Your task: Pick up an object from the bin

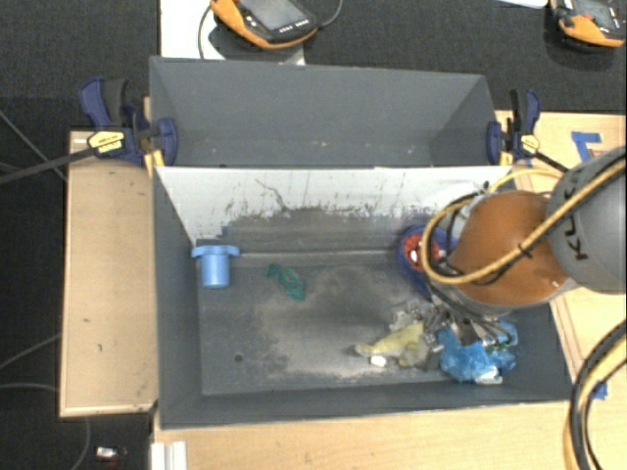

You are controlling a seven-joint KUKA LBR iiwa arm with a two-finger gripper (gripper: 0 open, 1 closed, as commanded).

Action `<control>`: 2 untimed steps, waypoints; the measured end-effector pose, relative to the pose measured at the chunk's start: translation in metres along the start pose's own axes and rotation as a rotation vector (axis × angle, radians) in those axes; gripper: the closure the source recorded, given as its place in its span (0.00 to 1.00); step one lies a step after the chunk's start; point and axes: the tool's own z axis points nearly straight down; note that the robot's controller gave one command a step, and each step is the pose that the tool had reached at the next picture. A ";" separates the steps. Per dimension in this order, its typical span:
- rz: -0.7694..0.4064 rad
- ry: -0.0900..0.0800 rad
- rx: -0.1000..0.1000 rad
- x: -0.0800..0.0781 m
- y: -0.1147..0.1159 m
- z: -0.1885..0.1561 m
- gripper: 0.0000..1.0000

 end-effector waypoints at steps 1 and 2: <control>0.098 -0.001 -0.003 -0.007 -0.045 0.000 1.00; 0.036 -0.003 0.000 -0.004 -0.079 -0.057 1.00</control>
Offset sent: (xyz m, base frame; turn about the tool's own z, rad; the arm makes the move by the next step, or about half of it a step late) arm 0.0280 -0.0745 0.0543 0.0363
